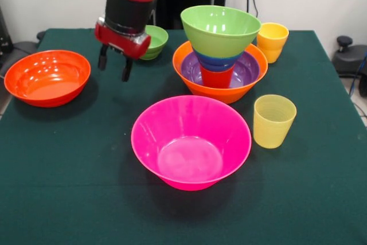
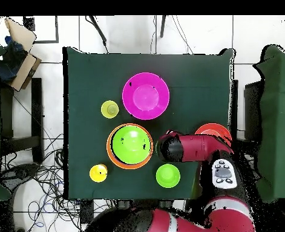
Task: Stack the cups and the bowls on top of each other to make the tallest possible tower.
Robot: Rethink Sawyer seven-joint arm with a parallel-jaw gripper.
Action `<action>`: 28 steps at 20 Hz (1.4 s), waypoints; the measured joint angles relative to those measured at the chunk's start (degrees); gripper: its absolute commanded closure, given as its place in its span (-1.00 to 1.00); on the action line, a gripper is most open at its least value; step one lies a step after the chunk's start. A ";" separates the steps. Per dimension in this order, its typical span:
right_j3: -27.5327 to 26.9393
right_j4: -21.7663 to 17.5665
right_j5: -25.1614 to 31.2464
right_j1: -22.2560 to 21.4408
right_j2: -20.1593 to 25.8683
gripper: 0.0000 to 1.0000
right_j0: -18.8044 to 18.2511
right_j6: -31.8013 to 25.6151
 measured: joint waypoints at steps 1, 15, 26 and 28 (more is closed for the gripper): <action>0.07 0.00 0.50 -0.67 -0.68 -1.00 0.52 0.00; 0.29 -0.01 5.34 -9.65 -5.00 -1.00 1.03 0.00; 0.33 -0.01 -1.84 -6.29 -4.06 -1.00 -1.74 0.00; 0.32 0.00 -3.44 -5.65 -3.86 -1.00 -2.05 0.00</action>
